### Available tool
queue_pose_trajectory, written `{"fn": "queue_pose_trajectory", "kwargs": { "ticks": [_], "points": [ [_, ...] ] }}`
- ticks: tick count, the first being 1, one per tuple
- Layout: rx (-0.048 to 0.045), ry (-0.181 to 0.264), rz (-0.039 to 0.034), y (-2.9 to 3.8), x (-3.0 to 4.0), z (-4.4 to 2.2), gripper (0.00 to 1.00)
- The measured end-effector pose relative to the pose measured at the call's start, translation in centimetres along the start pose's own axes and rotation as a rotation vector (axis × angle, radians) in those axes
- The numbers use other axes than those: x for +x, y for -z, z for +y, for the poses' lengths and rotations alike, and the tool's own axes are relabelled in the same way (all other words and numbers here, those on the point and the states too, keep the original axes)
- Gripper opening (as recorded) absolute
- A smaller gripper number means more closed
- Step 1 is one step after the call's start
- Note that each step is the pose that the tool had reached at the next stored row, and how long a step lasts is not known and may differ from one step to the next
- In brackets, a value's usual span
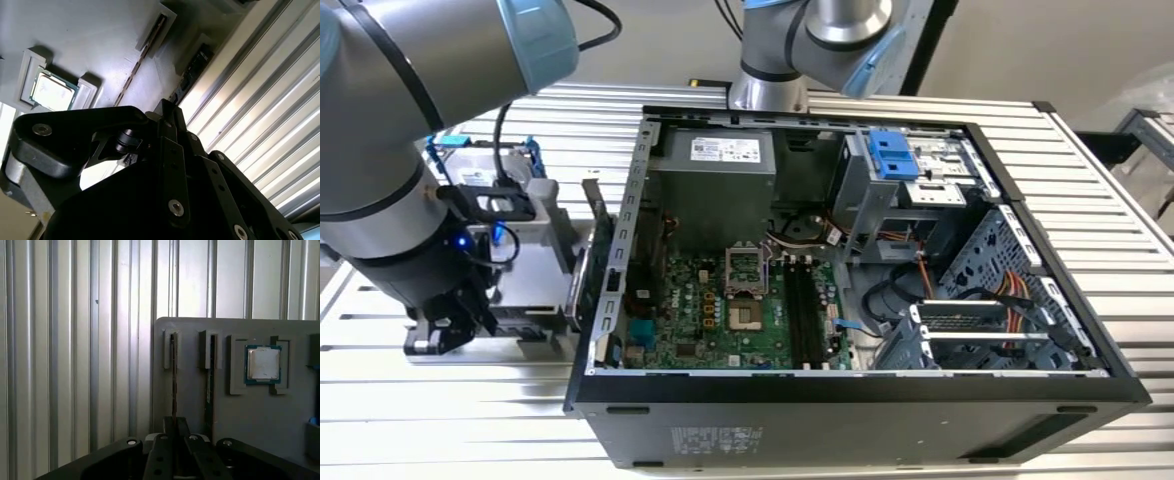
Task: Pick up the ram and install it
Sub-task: 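Pick up the ram and move it above insertion slot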
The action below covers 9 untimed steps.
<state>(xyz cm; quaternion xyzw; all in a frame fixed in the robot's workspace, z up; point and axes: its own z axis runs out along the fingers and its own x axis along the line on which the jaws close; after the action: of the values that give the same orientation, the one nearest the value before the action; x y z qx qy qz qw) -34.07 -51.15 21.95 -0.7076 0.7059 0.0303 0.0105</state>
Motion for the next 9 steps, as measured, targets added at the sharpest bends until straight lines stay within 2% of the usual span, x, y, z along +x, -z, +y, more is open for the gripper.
{"fn": "queue_pose_trajectory", "kwargs": {
  "ticks": [9],
  "points": [
    [0.0, 0.0, 0.0, 0.71, -0.04, 0.02, 0.0]
  ]
}}
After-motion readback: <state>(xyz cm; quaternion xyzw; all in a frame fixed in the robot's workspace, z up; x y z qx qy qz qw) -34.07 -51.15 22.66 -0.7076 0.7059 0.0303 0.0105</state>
